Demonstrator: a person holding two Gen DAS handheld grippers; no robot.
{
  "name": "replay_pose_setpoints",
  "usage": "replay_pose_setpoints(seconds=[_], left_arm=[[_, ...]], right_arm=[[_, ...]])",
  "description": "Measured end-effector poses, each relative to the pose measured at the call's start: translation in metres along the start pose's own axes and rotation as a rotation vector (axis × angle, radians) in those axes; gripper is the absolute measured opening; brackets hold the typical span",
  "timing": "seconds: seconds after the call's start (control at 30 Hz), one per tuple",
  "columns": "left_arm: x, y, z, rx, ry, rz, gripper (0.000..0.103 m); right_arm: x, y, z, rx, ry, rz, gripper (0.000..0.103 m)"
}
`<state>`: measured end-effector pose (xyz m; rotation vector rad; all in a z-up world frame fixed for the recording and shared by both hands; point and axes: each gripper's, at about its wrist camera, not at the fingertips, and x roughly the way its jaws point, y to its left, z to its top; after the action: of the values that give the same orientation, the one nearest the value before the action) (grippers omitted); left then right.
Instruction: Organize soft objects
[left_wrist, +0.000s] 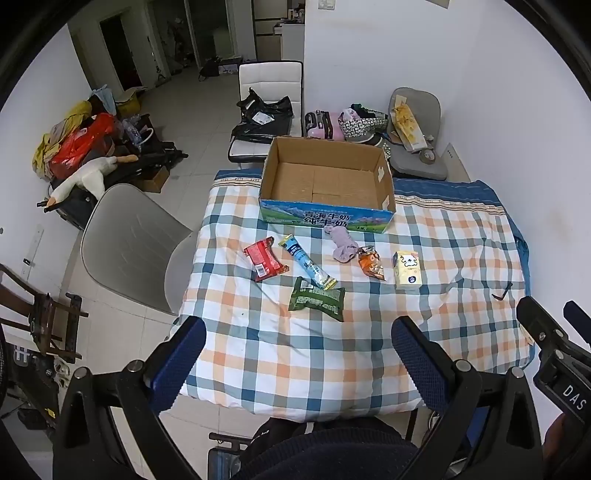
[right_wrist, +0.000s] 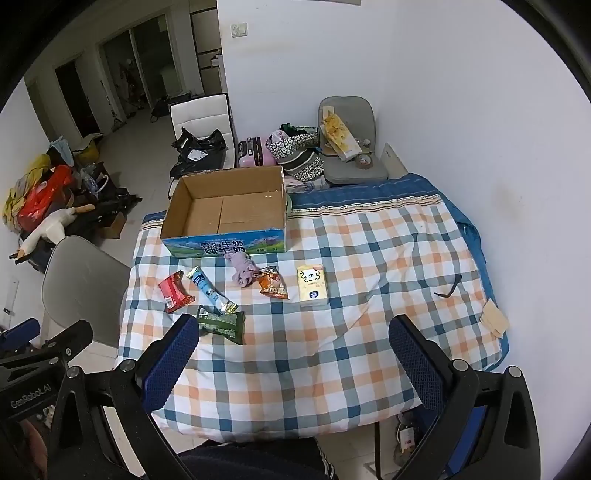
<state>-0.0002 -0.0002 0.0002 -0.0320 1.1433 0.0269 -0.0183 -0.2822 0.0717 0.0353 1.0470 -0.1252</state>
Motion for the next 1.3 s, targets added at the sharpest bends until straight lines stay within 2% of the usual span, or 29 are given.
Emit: replay_pose_setpoints(seconds=[0.47, 0.57, 0.73, 0.93, 1.3], left_arm=[[0.0, 0.0, 0.0, 0.001, -0.006, 0.0, 0.103], [-0.012, -0.011, 0.008, 0.002, -0.011, 0.003, 0.103], [-0.014, -0.01, 0.008, 0.002, -0.016, 0.001, 0.103], [-0.029, -0.006, 0.029, -0.002, -0.037, 0.009, 0.103], [-0.031, 0.0, 0.019, -0.005, -0.068, 0.007, 0.103]], right_arm=[[-0.003, -0.001, 0.001, 0.006, -0.003, 0.003, 0.103], [-0.003, -0.001, 0.001, 0.007, -0.003, 0.003, 0.103], [-0.005, -0.001, 0.001, 0.008, -0.005, 0.002, 0.103], [-0.007, -0.001, 0.0, 0.008, -0.01, 0.003, 0.103], [-0.015, 0.008, 0.009, 0.004, -0.026, 0.002, 0.103]])
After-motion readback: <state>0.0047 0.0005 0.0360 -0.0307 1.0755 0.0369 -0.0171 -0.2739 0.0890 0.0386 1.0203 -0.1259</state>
